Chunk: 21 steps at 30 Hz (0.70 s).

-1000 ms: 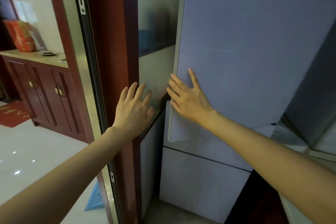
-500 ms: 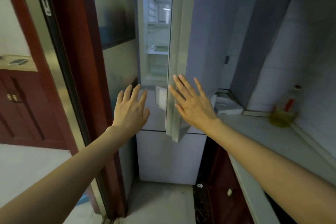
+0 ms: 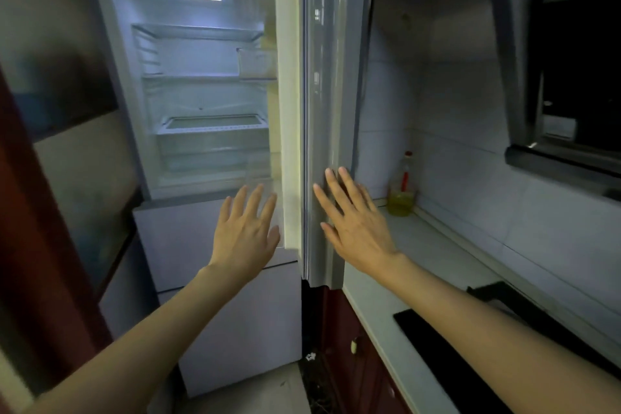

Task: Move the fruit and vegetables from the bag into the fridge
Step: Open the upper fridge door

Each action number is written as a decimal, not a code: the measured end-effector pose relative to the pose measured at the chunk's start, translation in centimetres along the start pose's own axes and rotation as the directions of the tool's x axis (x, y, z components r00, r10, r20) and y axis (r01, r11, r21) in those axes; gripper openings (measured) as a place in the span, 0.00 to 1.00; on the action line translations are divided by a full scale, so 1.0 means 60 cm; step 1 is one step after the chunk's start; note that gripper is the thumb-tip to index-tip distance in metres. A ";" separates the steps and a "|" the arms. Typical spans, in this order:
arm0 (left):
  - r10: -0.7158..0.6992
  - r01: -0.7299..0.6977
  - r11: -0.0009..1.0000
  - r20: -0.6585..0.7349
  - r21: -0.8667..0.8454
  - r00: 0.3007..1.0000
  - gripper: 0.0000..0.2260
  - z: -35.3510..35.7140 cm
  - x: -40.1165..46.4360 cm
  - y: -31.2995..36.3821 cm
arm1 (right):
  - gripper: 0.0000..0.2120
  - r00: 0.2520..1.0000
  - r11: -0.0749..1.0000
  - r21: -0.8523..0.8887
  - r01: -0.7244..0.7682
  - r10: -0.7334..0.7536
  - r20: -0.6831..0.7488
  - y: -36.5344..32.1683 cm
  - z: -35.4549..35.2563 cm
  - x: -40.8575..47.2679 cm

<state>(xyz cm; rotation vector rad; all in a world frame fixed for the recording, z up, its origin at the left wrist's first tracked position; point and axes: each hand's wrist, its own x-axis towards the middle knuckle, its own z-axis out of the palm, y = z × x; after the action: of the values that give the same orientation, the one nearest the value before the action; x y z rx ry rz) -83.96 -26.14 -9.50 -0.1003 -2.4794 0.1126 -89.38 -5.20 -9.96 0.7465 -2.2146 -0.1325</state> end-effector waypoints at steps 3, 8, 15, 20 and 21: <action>0.023 -0.023 1.000 0.001 -0.003 1.000 0.24 0.009 0.021 0.011 | 0.33 0.994 0.995 -0.037 -0.093 0.094 0.047 0.019 0.003 -0.013; 0.086 -0.086 0.996 -0.015 -0.036 0.996 0.23 0.019 0.074 0.032 | 0.35 0.971 0.972 -0.070 -0.225 0.230 0.067 0.053 0.015 -0.032; 0.167 -0.166 0.981 -0.003 -0.098 0.986 0.25 0.052 0.150 0.050 | 0.35 0.910 0.912 -0.112 -0.395 0.405 0.086 0.093 0.024 -0.033; 0.223 -0.223 0.965 -0.016 -0.141 0.975 0.26 0.069 0.195 0.074 | 0.36 0.865 0.871 -0.138 -0.472 0.488 0.119 0.121 0.027 -0.034; 0.233 -0.234 0.961 -0.024 -0.150 0.972 0.26 0.071 0.201 0.081 | 0.36 0.853 0.861 -0.143 -0.487 0.505 0.132 0.127 0.028 -0.033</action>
<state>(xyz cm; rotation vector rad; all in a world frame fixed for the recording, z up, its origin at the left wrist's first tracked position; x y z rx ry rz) -95.86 -20.38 -6.05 -0.4587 -2.4588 0.0231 -93.12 1.95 -9.99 0.0859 -2.4637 -0.0499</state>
